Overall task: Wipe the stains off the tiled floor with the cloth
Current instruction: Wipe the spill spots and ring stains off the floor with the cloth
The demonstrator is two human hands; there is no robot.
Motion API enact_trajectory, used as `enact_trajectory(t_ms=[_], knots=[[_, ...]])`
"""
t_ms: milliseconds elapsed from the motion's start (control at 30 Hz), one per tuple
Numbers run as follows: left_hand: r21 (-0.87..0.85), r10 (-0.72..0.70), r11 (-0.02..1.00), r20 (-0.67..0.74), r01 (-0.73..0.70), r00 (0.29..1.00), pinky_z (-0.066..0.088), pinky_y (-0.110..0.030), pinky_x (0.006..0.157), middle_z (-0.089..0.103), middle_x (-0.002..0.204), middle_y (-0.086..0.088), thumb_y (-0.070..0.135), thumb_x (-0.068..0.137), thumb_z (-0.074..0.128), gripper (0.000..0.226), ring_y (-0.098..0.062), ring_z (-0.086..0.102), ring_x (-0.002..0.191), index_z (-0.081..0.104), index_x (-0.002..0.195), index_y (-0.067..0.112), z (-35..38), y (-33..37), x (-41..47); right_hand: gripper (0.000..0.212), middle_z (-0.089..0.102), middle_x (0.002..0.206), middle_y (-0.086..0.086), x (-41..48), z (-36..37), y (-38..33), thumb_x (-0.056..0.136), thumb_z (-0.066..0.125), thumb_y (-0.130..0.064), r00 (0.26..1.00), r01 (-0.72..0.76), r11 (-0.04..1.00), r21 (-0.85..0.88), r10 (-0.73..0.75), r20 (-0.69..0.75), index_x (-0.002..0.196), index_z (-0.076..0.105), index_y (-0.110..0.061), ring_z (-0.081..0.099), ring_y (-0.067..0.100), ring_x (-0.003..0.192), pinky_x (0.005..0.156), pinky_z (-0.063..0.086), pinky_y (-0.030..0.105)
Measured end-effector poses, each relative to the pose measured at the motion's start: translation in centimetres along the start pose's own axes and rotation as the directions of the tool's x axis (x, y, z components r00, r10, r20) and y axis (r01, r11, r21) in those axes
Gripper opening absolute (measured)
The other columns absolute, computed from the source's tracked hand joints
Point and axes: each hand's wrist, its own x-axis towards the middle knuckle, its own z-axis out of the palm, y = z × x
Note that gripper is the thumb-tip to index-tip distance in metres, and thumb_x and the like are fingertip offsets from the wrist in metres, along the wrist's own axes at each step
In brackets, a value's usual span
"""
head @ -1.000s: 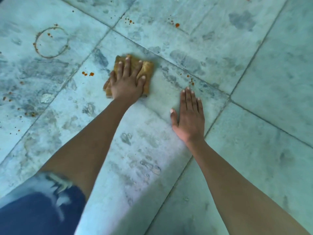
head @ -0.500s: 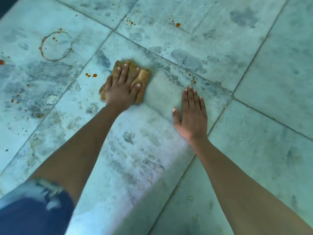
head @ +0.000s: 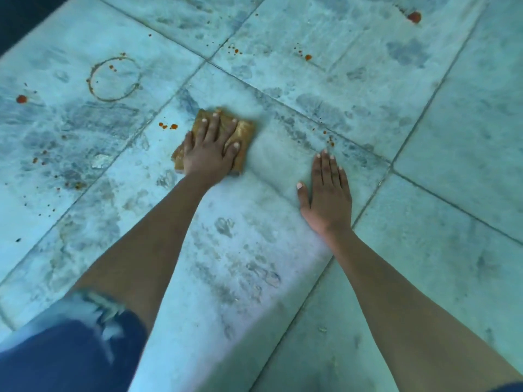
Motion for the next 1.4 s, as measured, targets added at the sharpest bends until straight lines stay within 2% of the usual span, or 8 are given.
enact_trajectory(t_ms=[100,300,533,667,800,1033,1233,1400], knots=[[-0.012,0.045,0.999,0.006,-0.044,0.999,0.0,-0.049,0.116,-0.001,0.16,0.002,0.05,0.098,0.022,0.052,-0.021,-0.004,0.146,0.009,0.148,0.041,0.2,4.2,1.8,0.072,0.019,0.156,0.014,-0.2,-0.2,0.1,0.091,0.017,-0.047,1.0,0.015,1.0,-0.001,-0.015,0.014,0.148,0.02,-0.003,0.016,0.025,0.145,0.117,0.008,0.036],[0.092,0.438,0.893,0.046,-0.441,0.898,0.001,-0.044,0.116,0.007,0.159,0.005,0.056,0.091,0.01,0.055,-0.019,0.006,0.147,0.007,0.145,0.044,2.9,5.3,-5.5,0.076,0.023,0.154,0.017,-1.0,-2.1,6.8,0.09,0.019,-0.052,0.987,-0.153,0.988,-0.015,0.151,-0.06,0.147,0.024,-0.001,0.021,0.029,0.143,0.115,0.01,0.036],[-0.145,0.018,0.989,0.031,-0.013,0.999,-0.003,-0.048,0.116,-0.001,0.16,0.007,0.048,0.099,0.023,0.049,-0.018,-0.004,0.146,0.016,0.147,0.041,0.1,11.3,6.9,0.069,0.036,0.148,0.018,-1.3,-1.8,7.4,0.091,0.035,-0.046,0.985,-0.128,0.991,-0.03,0.123,-0.12,0.143,0.035,0.001,0.034,0.031,0.137,0.114,0.02,0.041],[-0.064,0.285,0.958,0.106,-0.279,0.953,-0.003,-0.046,0.116,-0.002,0.16,0.007,0.05,0.098,0.023,0.05,-0.016,-0.004,0.146,0.013,0.147,0.043,1.3,17.4,6.7,0.071,0.034,0.15,0.016,-1.3,-1.8,7.7,0.091,0.035,-0.048,0.986,-0.135,0.99,-0.039,0.13,-0.108,0.144,0.033,-0.001,0.031,0.029,0.139,0.115,0.02,0.043],[0.086,0.567,0.813,0.11,-0.576,0.816,0.001,-0.043,0.116,0.002,0.159,0.007,0.062,0.088,0.011,0.061,-0.016,0.001,0.146,0.006,0.146,0.044,2.6,13.6,0.4,0.073,0.029,0.153,0.015,-1.2,-1.8,7.7,0.09,0.032,-0.049,0.985,-0.146,0.989,-0.024,0.143,-0.091,0.146,0.028,-0.003,0.025,0.027,0.142,0.116,0.014,0.04],[0.048,0.141,0.989,0.019,-0.142,0.99,0.0,-0.049,0.116,-0.003,0.16,0.003,0.051,0.098,0.025,0.055,-0.021,-0.004,0.146,0.006,0.148,0.04,0.8,12.7,7.2,0.073,0.024,0.154,0.015,-1.1,-1.8,7.6,0.091,0.033,-0.048,0.988,-0.126,0.992,-0.008,0.125,-0.085,0.147,0.024,-0.002,0.02,0.027,0.143,0.117,0.012,0.038],[0.146,0.507,0.846,0.076,-0.512,0.859,0.002,-0.046,0.116,0.004,0.159,0.001,0.058,0.09,0.011,0.059,-0.019,0.002,0.146,0.003,0.146,0.041,3.1,13.8,-0.7,0.072,0.027,0.153,0.016,-1.1,-1.8,7.5,0.091,0.032,-0.048,0.988,-0.131,0.991,0.011,0.131,-0.086,0.146,0.027,-0.001,0.024,0.028,0.142,0.117,0.014,0.039],[0.093,0.195,0.976,0.038,-0.198,0.98,0.002,-0.045,0.116,0.002,0.16,0.004,0.06,0.092,0.019,0.059,-0.02,0.0,0.146,0.007,0.147,0.041,1.1,6.6,0.4,0.073,0.023,0.154,0.015,-1.4,-1.8,7.5,0.093,0.03,-0.049,0.989,-0.122,0.992,0.014,0.123,-0.081,0.147,0.024,-0.001,0.02,0.027,0.143,0.117,0.013,0.038]])
